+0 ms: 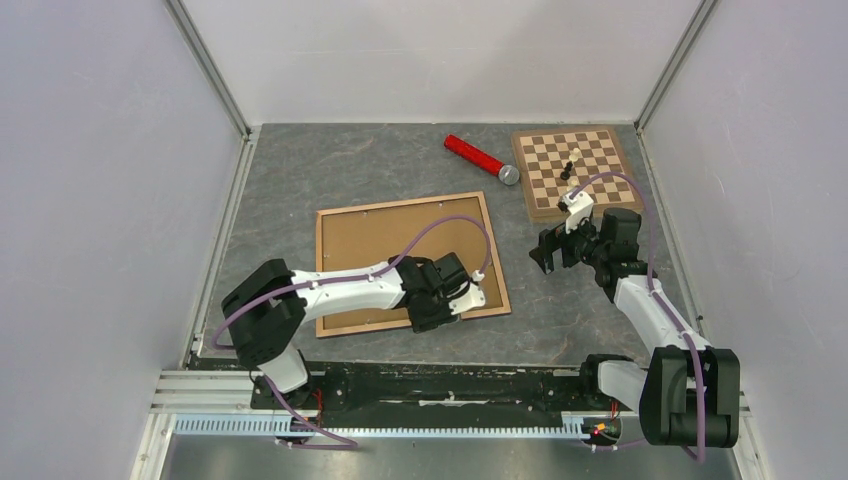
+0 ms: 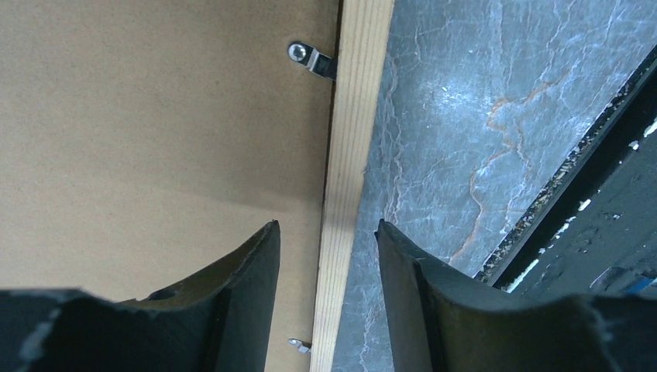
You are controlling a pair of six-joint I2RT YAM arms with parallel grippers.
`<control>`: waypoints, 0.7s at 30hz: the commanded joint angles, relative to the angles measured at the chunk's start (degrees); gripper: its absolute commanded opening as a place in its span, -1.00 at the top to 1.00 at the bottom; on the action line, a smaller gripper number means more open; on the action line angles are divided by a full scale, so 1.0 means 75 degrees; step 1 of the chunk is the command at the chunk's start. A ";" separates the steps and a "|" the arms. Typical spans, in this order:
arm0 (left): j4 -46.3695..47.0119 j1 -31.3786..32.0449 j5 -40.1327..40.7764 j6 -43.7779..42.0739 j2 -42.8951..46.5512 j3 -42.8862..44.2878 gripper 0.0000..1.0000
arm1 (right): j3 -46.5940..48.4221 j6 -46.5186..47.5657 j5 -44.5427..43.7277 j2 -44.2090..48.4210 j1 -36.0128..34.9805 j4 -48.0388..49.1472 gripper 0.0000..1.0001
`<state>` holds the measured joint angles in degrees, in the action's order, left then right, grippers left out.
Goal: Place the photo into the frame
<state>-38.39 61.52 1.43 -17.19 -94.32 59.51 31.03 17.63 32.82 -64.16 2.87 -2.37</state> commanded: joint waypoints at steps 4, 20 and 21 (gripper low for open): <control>0.0232 0.0197 0.0055 -0.0359 -0.0175 -0.0141 -0.09 | -0.0059 0.0139 0.0218 0.0047 0.0039 0.0258 -0.96; 0.0414 0.0271 0.0315 -0.0377 -0.0321 -0.0270 -0.01 | -0.0059 0.0146 0.0288 -0.0018 0.0072 0.0252 -0.96; 0.0420 0.0282 0.0327 -0.0380 -0.0314 -0.0281 0.01 | -0.0053 0.0144 0.0306 -0.0012 0.0074 0.0254 -0.96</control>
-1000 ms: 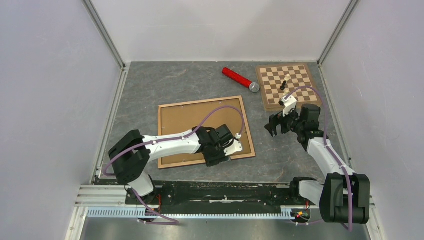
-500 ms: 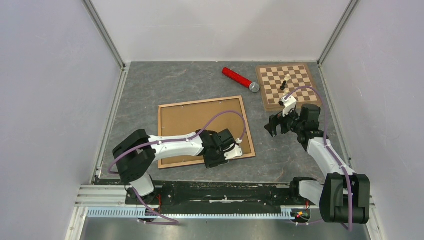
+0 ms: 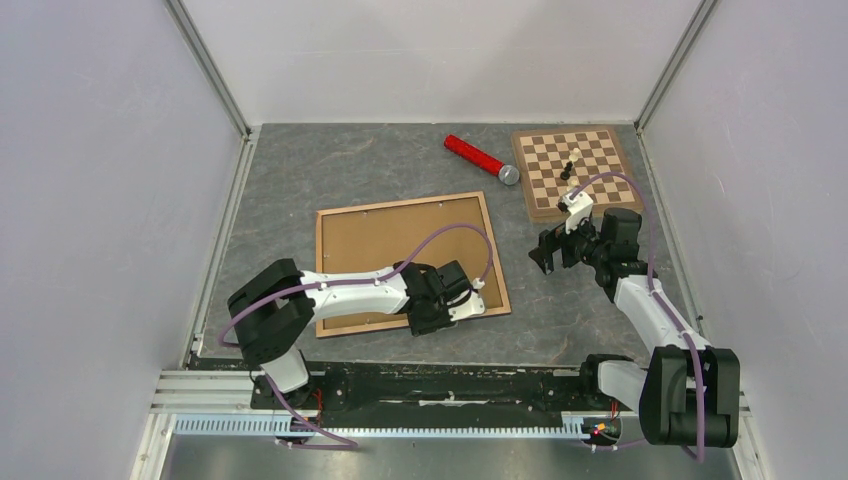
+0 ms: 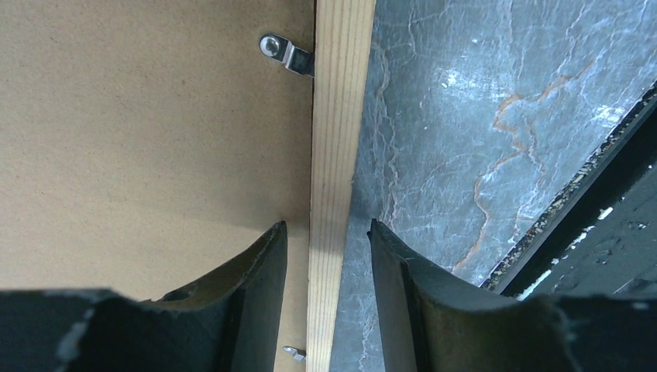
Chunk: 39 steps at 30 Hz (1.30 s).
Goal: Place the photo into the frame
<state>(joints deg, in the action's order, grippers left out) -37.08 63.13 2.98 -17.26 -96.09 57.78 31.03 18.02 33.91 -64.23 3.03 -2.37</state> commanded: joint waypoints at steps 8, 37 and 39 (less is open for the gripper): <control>0.0315 0.0113 0.0176 -0.0365 -0.0012 -0.0169 0.15 | -0.0045 0.0105 0.0166 -0.0035 0.0065 0.0251 -0.96; -0.0471 0.0054 -0.0670 -0.0554 0.0195 0.0592 0.95 | 0.0289 0.1234 0.1060 0.0898 0.0147 -0.0757 -0.96; -0.0817 -0.0081 -0.0957 -0.0663 0.0206 0.0948 0.95 | 0.0416 0.1871 0.1470 0.1133 0.0147 -0.1290 -0.96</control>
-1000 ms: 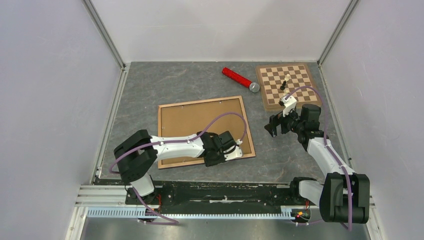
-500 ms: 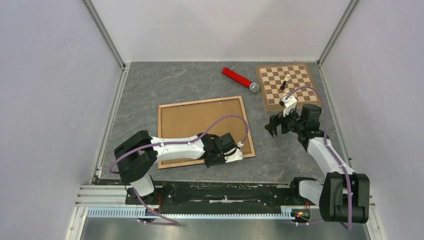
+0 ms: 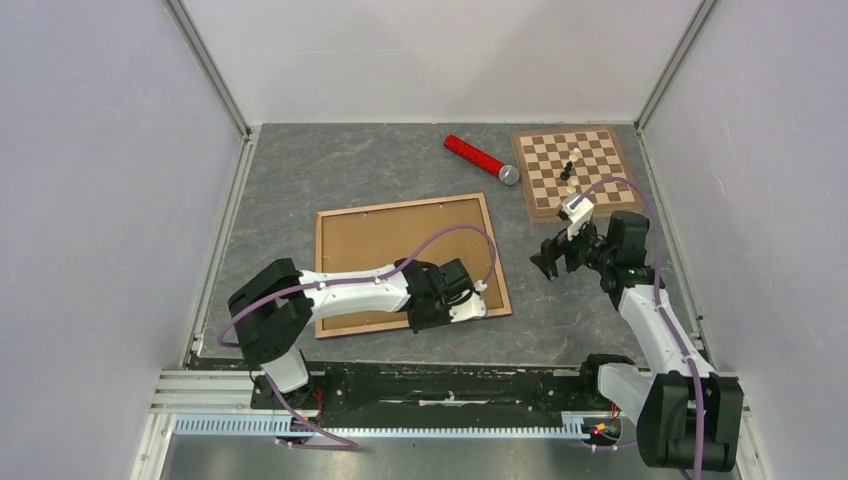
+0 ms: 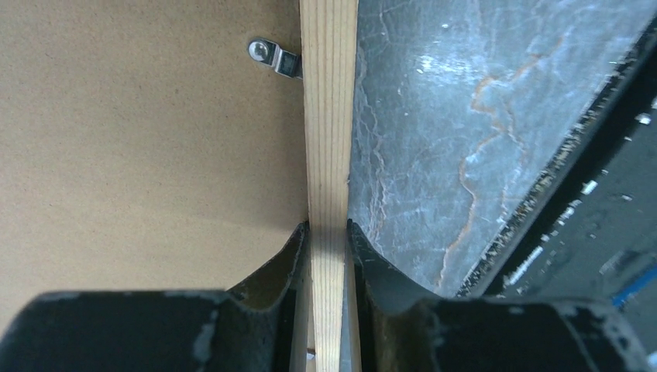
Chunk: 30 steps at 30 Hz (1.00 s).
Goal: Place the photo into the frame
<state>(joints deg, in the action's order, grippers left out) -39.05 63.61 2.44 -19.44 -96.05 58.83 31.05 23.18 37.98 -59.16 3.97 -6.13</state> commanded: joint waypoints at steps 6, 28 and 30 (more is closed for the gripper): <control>-0.1963 -0.0623 -0.1748 -0.0786 -0.0154 0.2283 0.95 | 0.0724 0.2648 0.1475 0.1415 -0.0064 -0.2244 -0.96; -0.3417 -0.0966 -0.2338 -0.0975 -0.1314 0.4442 0.95 | 0.0801 0.4355 -0.1063 0.2442 -0.3142 -0.3755 -0.89; -0.3439 -0.1001 -0.2405 -0.0953 -0.1338 0.4482 0.95 | 0.0546 0.4359 -0.1443 0.2496 -0.3450 -0.3572 -0.87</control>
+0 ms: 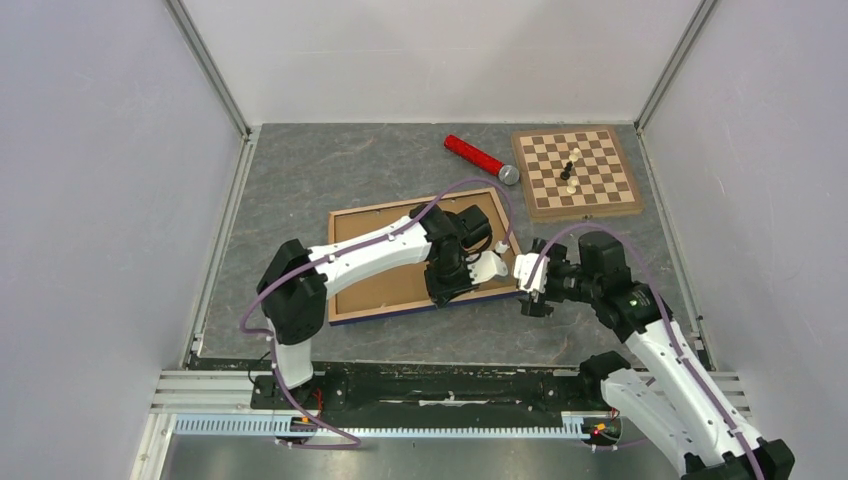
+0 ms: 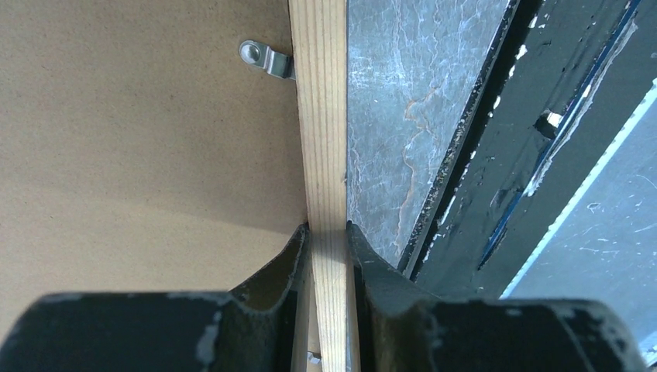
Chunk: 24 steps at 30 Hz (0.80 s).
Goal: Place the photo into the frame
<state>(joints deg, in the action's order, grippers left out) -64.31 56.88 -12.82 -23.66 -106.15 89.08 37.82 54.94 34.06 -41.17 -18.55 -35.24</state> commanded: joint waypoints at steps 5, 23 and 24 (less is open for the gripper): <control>-0.0194 -0.0155 -0.0502 -0.0370 -0.0055 0.0663 0.95 | -0.0895 0.0002 -0.1728 0.0357 -0.1230 0.0847 -0.84; -0.0779 -0.0204 -0.0973 -0.0507 -0.0226 0.1171 0.95 | -0.1855 -0.0043 -0.4729 0.0264 -0.3560 0.2519 -0.70; -0.0803 -0.0203 -0.1019 -0.0507 -0.0226 0.1199 0.95 | -0.1960 -0.0080 -0.4930 0.0251 -0.3678 0.2630 -0.69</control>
<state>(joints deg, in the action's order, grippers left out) -68.90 55.33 -16.03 -24.80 -108.29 94.52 25.47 54.48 4.56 -39.11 -42.74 -20.58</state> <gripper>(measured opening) 0.249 0.855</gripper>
